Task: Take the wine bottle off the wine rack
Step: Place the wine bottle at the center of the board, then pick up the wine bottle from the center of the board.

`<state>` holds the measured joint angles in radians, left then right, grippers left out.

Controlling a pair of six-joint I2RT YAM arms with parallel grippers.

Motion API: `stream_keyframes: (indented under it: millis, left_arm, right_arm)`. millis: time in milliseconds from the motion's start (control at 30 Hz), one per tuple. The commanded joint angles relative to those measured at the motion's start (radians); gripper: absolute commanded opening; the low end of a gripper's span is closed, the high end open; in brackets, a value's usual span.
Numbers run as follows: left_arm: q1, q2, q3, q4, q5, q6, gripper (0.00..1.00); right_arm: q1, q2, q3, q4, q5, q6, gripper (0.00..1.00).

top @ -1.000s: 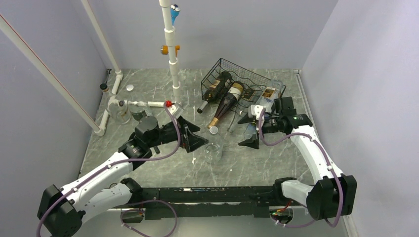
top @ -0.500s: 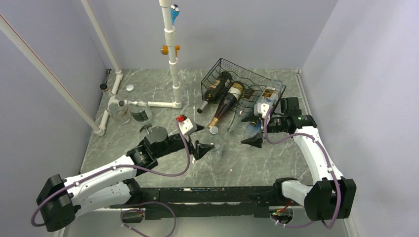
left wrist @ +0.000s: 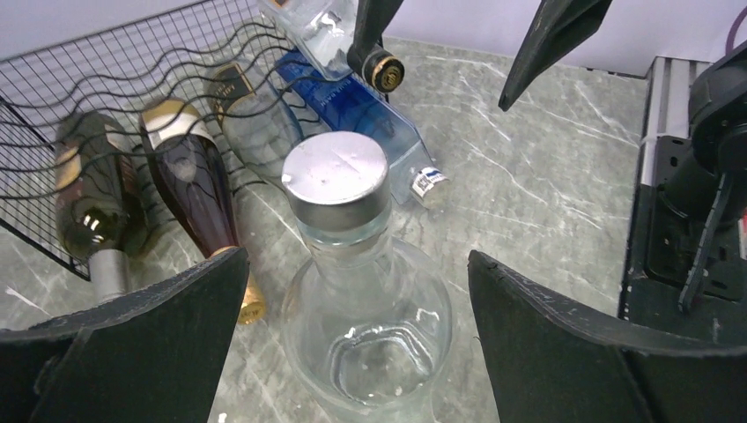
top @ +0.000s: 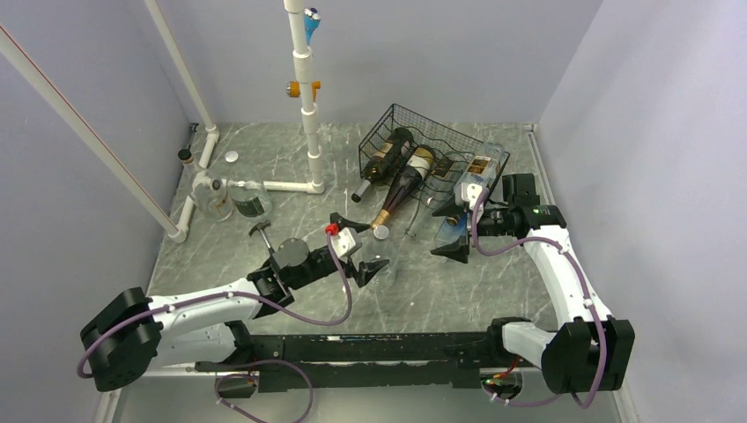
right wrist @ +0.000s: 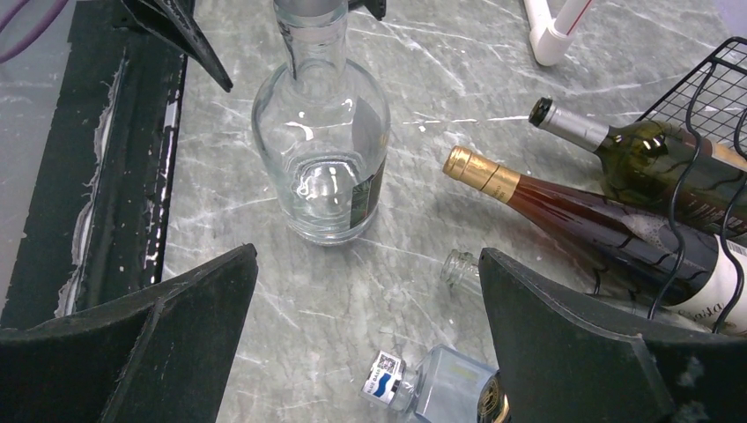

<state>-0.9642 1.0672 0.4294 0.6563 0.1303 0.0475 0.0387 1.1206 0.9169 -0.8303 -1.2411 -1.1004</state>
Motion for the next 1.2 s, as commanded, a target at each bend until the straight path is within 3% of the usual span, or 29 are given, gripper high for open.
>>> stream_keyframes:
  millis: [0, 533, 1167]
  left_arm:
    - [-0.016, 0.029, -0.011, 0.199, -0.038, 0.046, 1.00]
    - [-0.022, 0.161, -0.021, 0.362, -0.067, -0.005, 0.98]
    - [-0.023, 0.258, 0.023, 0.391, -0.077, -0.041, 0.73]
  right_arm:
    - [-0.007, -0.011, 0.008, 0.008, -0.055, -0.030, 1.00]
    - [-0.014, -0.013, 0.002, 0.011, -0.056, -0.029, 1.00]
    - [-0.020, -0.011, 0.000, 0.011, -0.057, -0.032, 1.00]
